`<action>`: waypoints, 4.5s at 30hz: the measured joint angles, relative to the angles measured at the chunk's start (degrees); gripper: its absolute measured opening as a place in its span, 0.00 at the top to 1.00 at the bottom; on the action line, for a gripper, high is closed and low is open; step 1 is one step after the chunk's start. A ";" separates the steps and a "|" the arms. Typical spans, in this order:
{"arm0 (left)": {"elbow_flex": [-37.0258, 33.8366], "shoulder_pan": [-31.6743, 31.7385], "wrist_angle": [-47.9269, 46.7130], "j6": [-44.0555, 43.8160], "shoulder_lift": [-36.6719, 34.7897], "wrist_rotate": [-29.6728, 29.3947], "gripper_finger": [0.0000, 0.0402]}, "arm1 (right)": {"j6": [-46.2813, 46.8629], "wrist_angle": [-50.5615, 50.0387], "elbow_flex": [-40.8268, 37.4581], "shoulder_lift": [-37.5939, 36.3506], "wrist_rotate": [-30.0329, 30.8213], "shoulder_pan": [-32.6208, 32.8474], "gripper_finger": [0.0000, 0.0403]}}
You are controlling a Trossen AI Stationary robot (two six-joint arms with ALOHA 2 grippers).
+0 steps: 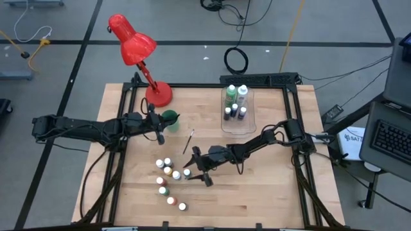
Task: Pick & Place Paint Supplies
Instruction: Put the small green paint bottle into the transparent bin
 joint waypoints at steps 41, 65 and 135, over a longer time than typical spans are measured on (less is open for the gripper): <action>0.00 0.00 -1.25 -0.01 0.00 -0.04 0.95 | -11.16 -56.43 -10.72 -66.42 32.17 -0.50 0.73; 0.00 0.00 -0.46 1.16 0.00 -0.09 0.95 | -2.07 -28.06 -48.24 -75.81 2.63 -37.80 0.73; 0.00 0.00 -0.79 1.47 0.00 -0.09 0.95 | -4.86 -2.67 -51.76 -51.00 -23.97 -55.76 0.50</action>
